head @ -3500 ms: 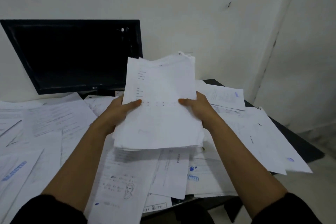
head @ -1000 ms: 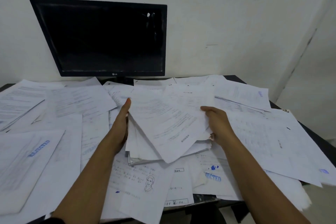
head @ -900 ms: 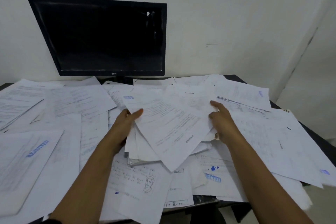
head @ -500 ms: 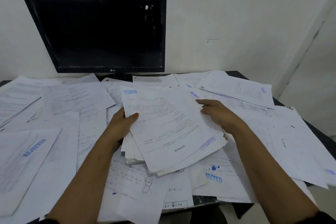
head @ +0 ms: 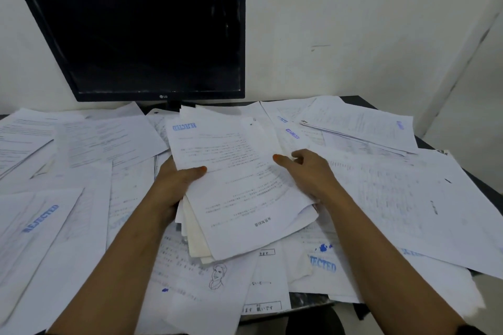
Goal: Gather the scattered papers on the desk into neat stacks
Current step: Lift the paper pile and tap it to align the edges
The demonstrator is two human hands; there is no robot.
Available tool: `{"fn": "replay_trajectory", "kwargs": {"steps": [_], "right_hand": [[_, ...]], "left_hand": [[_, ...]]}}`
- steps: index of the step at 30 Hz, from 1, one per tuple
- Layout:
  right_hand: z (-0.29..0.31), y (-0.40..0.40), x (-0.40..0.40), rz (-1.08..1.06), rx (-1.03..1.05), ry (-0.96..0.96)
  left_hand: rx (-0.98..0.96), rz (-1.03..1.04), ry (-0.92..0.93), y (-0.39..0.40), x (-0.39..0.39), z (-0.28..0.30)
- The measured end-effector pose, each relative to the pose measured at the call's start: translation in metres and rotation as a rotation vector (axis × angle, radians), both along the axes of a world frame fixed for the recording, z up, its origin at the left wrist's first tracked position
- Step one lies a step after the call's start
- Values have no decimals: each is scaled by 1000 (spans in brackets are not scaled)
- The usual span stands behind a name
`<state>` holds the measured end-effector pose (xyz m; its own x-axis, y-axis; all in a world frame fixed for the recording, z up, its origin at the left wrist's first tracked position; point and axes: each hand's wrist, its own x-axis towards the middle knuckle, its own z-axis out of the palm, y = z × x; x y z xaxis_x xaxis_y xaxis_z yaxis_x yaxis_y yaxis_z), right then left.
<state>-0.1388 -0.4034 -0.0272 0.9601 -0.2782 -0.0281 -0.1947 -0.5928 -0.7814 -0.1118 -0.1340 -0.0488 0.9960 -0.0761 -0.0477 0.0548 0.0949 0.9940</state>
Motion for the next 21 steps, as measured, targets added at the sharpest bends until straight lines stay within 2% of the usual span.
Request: {"fn": "replay_trajectory", "kwargs": {"steps": [4,6,10,12,15,18,21], "right_hand": [[4,-9,1,70,183,-2],[9,-10,0,55,357,3],[17,-15,-2,223,658,148],[17,-16,-4,291,679,166],[11,-20,-3,341,601,166],[9,-24,-4,362,590,152],[12,-30,-4,383,666,142]], "left_hand": [[-46,15,-38,0,6,2],[-72,-11,-38,3,8,5],[-134,-94,33,1,5,7],[-82,-96,32,-6,1,6],[-32,-137,67,-17,-5,10],[-136,-114,139,-17,-7,13],[-200,-59,141,-13,-4,10]]}}
